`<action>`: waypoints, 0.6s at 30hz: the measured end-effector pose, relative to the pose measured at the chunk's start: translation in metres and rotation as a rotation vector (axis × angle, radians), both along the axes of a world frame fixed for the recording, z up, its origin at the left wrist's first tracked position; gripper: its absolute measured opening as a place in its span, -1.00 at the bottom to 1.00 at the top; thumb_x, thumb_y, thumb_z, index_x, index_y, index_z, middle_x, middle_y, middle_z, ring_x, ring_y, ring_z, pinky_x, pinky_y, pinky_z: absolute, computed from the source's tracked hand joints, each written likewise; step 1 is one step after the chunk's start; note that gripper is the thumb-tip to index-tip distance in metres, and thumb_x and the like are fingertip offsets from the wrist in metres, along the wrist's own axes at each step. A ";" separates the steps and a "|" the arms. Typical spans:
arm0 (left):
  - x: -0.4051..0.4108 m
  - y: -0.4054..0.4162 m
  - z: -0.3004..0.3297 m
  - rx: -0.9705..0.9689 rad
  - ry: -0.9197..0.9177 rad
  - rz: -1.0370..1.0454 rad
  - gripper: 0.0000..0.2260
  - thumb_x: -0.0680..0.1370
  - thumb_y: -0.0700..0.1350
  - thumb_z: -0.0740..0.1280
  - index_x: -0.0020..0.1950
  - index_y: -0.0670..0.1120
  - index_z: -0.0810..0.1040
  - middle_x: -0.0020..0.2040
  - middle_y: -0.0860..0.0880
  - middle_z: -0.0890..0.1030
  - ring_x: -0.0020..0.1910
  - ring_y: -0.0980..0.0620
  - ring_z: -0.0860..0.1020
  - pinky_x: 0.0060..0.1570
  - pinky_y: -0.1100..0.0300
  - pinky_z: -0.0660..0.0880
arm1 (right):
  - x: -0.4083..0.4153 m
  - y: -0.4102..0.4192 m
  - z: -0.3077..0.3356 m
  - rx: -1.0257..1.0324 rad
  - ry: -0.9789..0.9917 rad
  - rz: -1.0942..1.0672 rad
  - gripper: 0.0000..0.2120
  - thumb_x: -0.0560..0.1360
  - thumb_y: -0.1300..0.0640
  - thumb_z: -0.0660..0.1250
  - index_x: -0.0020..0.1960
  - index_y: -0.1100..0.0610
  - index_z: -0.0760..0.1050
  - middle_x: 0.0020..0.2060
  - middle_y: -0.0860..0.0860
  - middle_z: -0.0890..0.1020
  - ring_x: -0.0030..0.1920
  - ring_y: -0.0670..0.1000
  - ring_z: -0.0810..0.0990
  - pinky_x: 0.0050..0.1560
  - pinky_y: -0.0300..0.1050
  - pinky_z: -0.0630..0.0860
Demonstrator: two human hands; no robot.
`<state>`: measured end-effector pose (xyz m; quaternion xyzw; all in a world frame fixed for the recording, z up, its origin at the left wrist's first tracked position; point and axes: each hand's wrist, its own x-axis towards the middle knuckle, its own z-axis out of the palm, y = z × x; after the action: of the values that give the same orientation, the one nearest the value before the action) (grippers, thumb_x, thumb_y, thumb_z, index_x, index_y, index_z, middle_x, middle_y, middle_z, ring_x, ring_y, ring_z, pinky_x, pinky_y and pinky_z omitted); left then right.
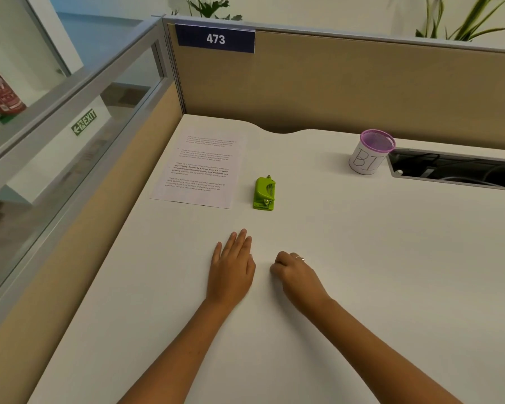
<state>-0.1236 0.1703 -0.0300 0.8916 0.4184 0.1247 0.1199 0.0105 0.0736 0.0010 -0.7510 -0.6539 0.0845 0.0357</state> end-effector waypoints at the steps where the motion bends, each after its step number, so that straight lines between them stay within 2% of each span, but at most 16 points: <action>1: 0.000 0.000 0.000 -0.002 0.005 -0.002 -0.59 0.60 -0.08 0.12 0.44 -0.11 0.33 0.49 -0.07 0.30 0.48 -0.05 0.25 0.43 -0.07 0.16 | 0.003 0.004 0.001 0.006 -0.009 -0.017 -0.75 0.52 0.40 0.13 0.11 0.26 0.50 0.05 0.12 0.52 0.03 0.14 0.47 -0.05 -0.05 0.50; 5: 0.000 0.000 0.000 -0.004 0.011 -0.004 -0.59 0.60 -0.08 0.10 0.45 -0.11 0.32 0.50 -0.06 0.28 0.49 -0.05 0.23 0.44 -0.06 0.15 | 0.021 0.018 0.006 0.024 0.004 -0.111 -0.77 0.52 0.36 0.17 0.08 0.26 0.55 0.06 0.14 0.55 0.03 0.15 0.53 0.02 -0.01 0.51; 13: 0.006 -0.003 -0.001 -0.025 0.047 -0.015 -0.57 0.61 -0.07 0.06 0.49 -0.11 0.23 0.54 -0.06 0.17 0.52 -0.05 0.11 0.48 -0.06 0.07 | 0.082 0.016 0.017 0.056 0.093 -0.352 -0.83 0.46 0.32 0.25 -0.07 0.28 0.61 -0.08 0.16 0.63 -0.09 0.17 0.57 -0.11 -0.05 0.47; 18: 0.024 -0.015 0.001 -0.037 0.058 -0.034 -0.55 0.61 -0.05 0.07 0.50 -0.13 0.20 0.54 -0.08 0.15 0.52 -0.07 0.10 0.48 -0.08 0.07 | 0.129 -0.010 0.013 0.221 0.229 -0.546 -0.88 0.39 0.36 0.34 -0.12 0.30 0.64 -0.16 0.18 0.69 -0.14 0.18 0.61 -0.09 -0.01 0.54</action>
<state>-0.0991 0.1551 -0.0290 0.8996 0.4085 0.0892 0.1263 0.1396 0.0631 0.0136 -0.8760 -0.4251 0.0843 0.2118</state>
